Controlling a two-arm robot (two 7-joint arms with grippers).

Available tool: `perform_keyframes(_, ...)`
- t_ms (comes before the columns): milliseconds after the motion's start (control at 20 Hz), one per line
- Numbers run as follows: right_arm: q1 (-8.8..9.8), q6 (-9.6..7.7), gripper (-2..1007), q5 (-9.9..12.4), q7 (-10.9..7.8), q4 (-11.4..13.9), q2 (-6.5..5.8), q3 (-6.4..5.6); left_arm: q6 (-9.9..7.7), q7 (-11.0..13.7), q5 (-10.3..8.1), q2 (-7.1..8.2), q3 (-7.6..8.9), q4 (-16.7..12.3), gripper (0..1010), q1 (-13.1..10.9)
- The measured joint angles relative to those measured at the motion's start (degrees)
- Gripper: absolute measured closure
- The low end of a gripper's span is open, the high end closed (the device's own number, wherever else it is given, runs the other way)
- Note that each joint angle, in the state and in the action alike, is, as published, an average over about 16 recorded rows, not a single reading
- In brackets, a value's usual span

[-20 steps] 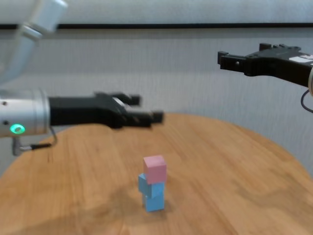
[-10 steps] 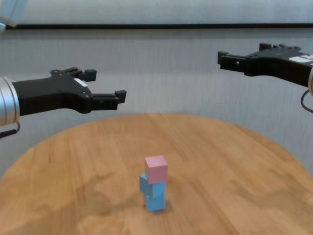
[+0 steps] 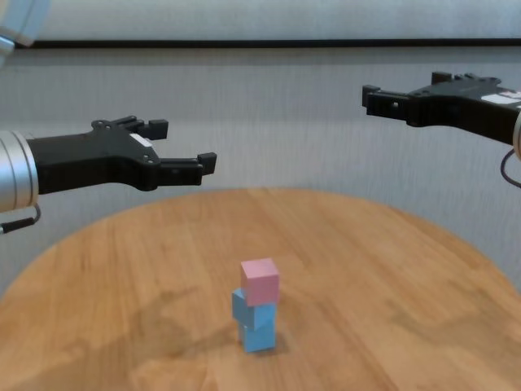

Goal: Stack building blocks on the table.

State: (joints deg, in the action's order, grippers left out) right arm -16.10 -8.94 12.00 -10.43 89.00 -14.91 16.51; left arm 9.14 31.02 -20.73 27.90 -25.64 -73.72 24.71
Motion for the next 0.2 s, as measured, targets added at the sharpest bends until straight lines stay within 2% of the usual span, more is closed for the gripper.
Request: perform_keyframes(200, 0.00, 0.00, 1, 0.0, 0.00, 0.0, 0.00, 0.00, -0.05, 0.3, -0.23, -0.07, -0.10, 0.2, 7, 0.1)
